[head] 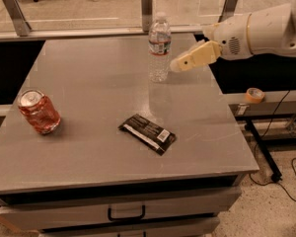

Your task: Move water bottle near coke can

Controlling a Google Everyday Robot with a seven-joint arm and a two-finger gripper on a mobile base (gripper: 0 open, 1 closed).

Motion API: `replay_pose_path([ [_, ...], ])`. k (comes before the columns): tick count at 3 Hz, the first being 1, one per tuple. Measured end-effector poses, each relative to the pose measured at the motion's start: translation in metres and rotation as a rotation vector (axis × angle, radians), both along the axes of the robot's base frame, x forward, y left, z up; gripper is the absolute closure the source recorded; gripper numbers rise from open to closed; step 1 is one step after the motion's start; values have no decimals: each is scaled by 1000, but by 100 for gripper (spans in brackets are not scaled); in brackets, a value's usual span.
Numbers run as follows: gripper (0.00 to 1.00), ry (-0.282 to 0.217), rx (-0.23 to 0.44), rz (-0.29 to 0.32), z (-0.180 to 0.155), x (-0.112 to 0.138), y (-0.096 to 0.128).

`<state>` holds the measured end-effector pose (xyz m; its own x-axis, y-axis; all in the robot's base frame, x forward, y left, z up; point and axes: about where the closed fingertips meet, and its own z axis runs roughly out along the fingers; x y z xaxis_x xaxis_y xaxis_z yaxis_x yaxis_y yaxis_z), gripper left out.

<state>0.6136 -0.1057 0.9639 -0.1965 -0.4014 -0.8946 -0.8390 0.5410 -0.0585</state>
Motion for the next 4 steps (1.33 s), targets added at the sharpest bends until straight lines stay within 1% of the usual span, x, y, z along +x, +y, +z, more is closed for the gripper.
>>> replay_pose_path([
  [1, 0, -51, 18, -59, 10, 17, -4],
  [2, 0, -38, 70, -68, 4, 24, 7],
  [3, 0, -38, 132, -73, -9, 47, 30],
  [4, 0, -42, 166, -72, -27, 66, 50],
])
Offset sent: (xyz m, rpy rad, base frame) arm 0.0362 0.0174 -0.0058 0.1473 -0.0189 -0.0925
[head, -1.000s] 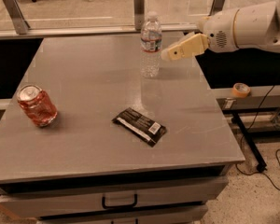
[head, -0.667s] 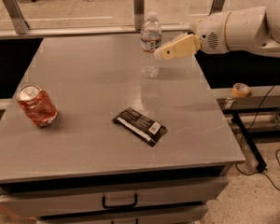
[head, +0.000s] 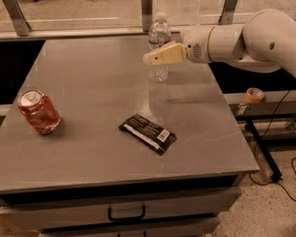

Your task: Move water bottle near coke can

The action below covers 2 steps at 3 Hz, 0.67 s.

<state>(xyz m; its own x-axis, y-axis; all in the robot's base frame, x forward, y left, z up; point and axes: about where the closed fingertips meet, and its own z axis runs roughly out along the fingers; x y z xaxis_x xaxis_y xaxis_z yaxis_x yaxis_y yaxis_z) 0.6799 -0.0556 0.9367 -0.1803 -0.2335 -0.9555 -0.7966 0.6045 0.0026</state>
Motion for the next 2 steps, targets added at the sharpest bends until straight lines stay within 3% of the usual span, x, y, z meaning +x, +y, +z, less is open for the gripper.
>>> replay_pose_path([
  [1, 17, -18, 15, 2, -17, 19, 11],
  [2, 49, -16, 40, 2, -35, 29, 14],
])
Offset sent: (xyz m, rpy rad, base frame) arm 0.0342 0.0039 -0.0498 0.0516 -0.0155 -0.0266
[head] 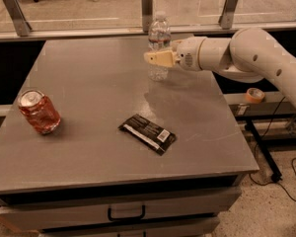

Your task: Move water bottle near coke can

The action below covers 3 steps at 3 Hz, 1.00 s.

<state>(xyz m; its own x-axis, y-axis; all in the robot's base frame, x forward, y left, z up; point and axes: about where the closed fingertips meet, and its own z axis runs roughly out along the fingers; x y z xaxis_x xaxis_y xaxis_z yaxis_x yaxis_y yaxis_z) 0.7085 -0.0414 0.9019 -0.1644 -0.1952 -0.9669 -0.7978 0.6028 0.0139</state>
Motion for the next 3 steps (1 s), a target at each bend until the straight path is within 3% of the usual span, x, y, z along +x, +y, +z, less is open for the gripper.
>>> replay_pose_path([
  [1, 72, -5, 21, 47, 5, 3, 9],
  [2, 95, -5, 21, 51, 5, 2, 11],
  [3, 100, 13, 49, 131, 18, -15, 36],
])
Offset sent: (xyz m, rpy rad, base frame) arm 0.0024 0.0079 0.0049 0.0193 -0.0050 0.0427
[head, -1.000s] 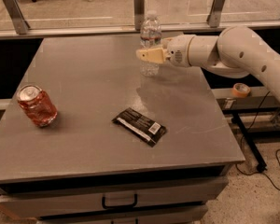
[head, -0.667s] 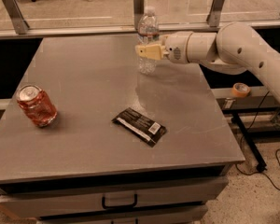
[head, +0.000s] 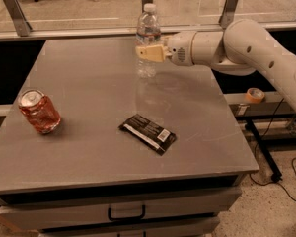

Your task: Move water bottle near coke can

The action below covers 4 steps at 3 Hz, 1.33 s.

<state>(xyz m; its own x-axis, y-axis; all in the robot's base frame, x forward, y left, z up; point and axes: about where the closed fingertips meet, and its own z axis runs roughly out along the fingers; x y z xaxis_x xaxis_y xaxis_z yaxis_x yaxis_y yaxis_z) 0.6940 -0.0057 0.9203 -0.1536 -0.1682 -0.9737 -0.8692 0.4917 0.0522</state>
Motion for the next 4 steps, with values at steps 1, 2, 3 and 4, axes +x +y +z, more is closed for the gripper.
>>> replay_pose_path([
  [1, 100, -3, 22, 148, 25, -32, 41],
  [2, 100, -3, 66, 288, 44, -68, 84],
  [3, 100, -3, 66, 288, 44, -68, 84],
  [4, 100, 6, 104, 354, 45, -93, 111],
])
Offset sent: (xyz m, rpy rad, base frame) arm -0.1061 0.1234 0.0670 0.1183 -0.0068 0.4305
